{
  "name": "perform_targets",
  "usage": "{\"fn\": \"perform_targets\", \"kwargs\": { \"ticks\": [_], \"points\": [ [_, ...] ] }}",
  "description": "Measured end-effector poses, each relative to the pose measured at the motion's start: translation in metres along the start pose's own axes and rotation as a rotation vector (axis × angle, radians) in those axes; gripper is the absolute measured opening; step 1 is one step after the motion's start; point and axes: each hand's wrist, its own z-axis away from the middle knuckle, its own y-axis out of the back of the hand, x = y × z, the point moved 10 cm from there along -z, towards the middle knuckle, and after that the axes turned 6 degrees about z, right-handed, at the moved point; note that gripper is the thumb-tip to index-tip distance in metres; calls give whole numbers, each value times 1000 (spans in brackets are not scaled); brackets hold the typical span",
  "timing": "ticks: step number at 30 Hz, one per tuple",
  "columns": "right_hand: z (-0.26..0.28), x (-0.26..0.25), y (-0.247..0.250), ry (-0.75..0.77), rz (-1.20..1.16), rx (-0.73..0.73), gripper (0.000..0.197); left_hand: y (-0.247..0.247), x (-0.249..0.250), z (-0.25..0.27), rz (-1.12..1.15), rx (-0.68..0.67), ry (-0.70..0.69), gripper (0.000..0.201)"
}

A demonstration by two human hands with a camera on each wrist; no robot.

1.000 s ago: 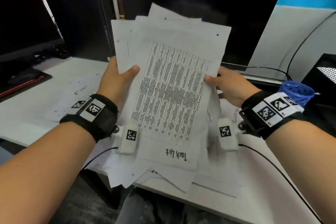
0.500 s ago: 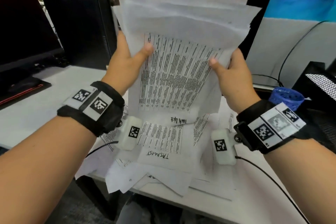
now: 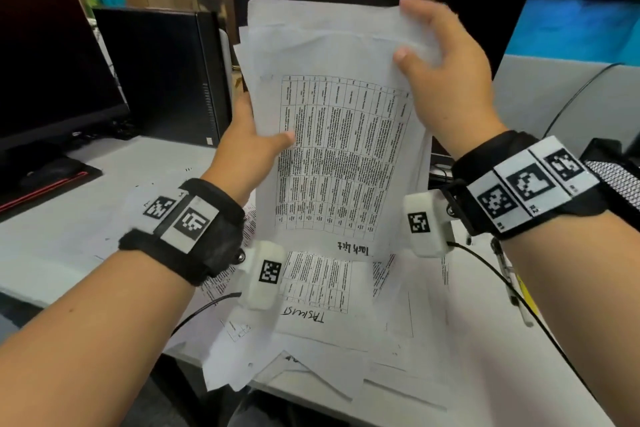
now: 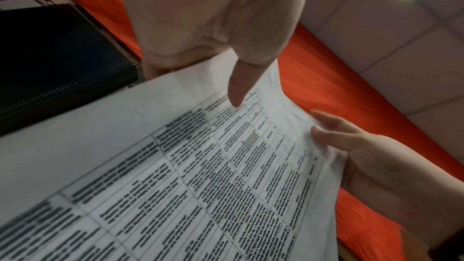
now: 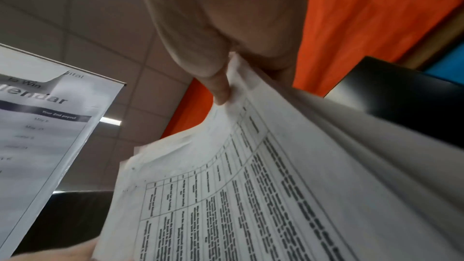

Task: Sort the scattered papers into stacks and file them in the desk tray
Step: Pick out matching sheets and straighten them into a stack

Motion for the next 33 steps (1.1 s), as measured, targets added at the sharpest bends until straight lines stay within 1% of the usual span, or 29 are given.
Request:
{"fn": "perform_targets", "kwargs": {
  "ticks": [2, 3, 5, 6, 8, 9, 10, 11, 12, 14, 16, 17, 19, 22, 23, 25, 27, 29, 31, 33],
  "points": [
    [-1, 12, 3, -66, 18, 36, 36, 4, -17, 2, 48, 18, 58, 53],
    [0, 16, 5, -84, -1, 56, 33, 5, -25, 3, 55, 22, 83, 47],
    [1, 16, 9, -82, -39, 86, 31, 1, -37, 6, 81, 4, 121, 38],
    [2, 14, 11, -69, -56, 103, 33, -1, -42, 8, 98, 3, 136, 34],
    [6, 14, 17, -54, -121, 166, 46, -1, -44, 9, 123, 37, 138, 29],
    [10, 22, 18, -79, -178, 195, 54, 0, -43, 9, 131, 61, 128, 29],
    [15, 33, 16, -140, -240, 204, 60, 2, -43, 9, 137, 84, 122, 29],
    [23, 47, 10, -224, -280, 193, 62, 4, -43, 9, 145, 109, 117, 29],
    [33, 60, 2, -301, -294, 161, 58, 6, -43, 9, 160, 131, 120, 30],
    [57, 80, -21, -414, -260, 31, 40, 9, -43, 11, 210, 172, 127, 32],
    [79, 91, -40, -486, -225, -75, 25, 9, -39, 13, 231, 205, 111, 31],
    [87, 94, -45, -509, -224, -87, 20, 8, -35, 14, 224, 221, 94, 31],
    [92, 91, -46, -517, -244, -53, 14, 5, -22, 16, 184, 243, 45, 29],
    [92, 78, -37, -446, -249, 56, 12, -3, -4, 20, 200, 249, -39, 16],
    [94, 76, -36, -427, -243, 70, 12, -4, 1, 23, 181, 251, -72, 16],
    [102, 78, -40, -428, -244, 44, 15, -7, 4, 29, 136, 239, -120, 22],
    [113, 86, -47, -472, -267, -10, 21, -10, -6, 34, 148, 216, -95, 33],
    [120, 94, -50, -518, -277, -46, 28, -11, -23, 38, 160, 198, -26, 41],
    [121, 99, -51, -558, -274, -63, 30, -12, -36, 40, 152, 190, 21, 41],
    [121, 103, -53, -583, -270, -84, 31, -13, -44, 41, 123, 182, 50, 35]
  ]
}}
